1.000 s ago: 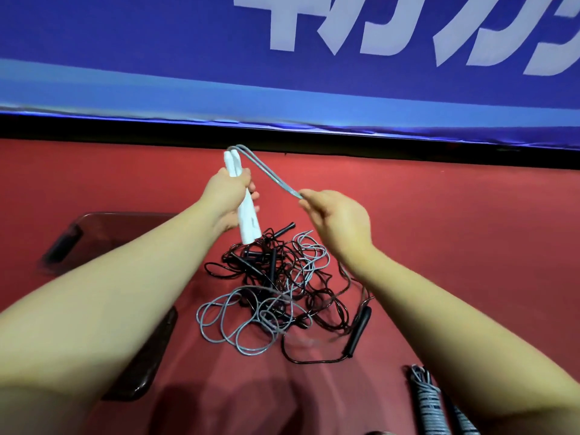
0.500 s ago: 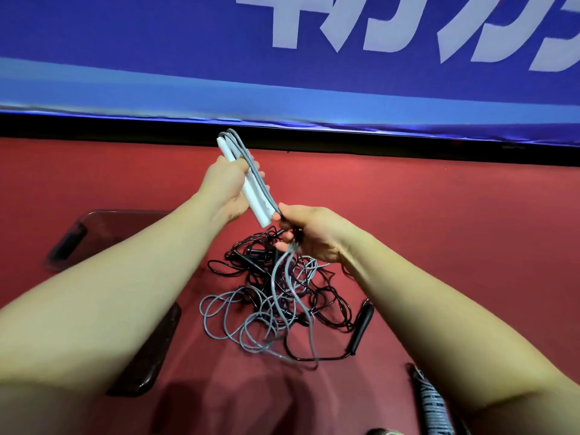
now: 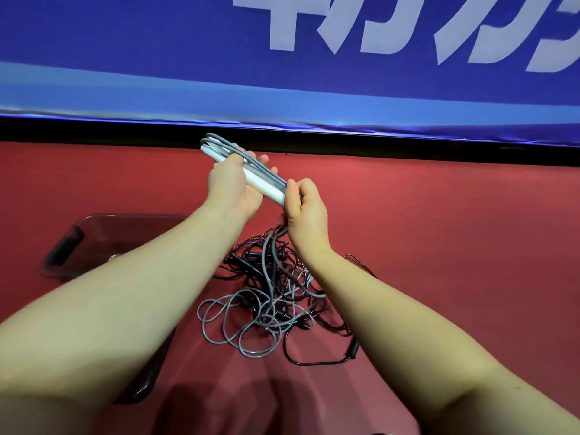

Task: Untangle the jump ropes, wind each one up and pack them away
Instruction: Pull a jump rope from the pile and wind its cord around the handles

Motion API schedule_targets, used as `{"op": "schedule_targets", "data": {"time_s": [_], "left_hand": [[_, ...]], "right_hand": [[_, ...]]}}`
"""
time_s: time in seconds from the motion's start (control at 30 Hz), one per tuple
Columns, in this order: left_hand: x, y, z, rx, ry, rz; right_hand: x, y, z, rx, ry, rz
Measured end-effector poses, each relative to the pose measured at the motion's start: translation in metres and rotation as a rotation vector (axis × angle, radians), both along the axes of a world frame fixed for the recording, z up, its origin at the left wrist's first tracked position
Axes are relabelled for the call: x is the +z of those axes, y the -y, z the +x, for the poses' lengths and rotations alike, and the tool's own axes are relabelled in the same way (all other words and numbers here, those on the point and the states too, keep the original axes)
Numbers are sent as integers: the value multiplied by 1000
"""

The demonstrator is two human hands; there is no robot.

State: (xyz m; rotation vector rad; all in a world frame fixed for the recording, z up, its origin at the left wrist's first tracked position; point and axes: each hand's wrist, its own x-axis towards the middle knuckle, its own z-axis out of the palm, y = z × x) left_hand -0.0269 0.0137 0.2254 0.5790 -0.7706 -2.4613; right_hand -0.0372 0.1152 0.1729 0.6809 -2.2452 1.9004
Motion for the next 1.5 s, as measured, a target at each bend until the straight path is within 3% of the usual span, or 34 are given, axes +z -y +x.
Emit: {"op": "schedule_targets", "data": {"time_s": [0.2,0.3,0.5,0.67,0.8,0.97,1.1,1.23,1.37,1.5], "left_hand": [[11,-7,-3,-138,22,74],[14,-10,1,-359,132,-56],[11,0,9,-271,142,-112],[12,3,14,-312,159,-267],[13,-7,12,-288,136,-229],[3,-10,10,-257,161,-60],[0,-15,8,-227,171,-116],[1,-16,3,-188,183,-171],[-2,-19,2,-224,191,-186],[-3,-23,5,-249,189,-180]], "right_hand": [[6,-13,-18,-96,-105,-10],[14,-28,-33,-127,-112,40],[29,-52,-35,142,-289,435],[38,-51,-38,-8,-276,660],[33,-47,-33,-77,-270,823],[28,-48,-38,-57,-228,767],[33,-52,-45,104,-73,599],[43,-56,-53,130,40,494],[37,-55,-52,81,4,686],[33,-51,-44,44,49,725]]}}
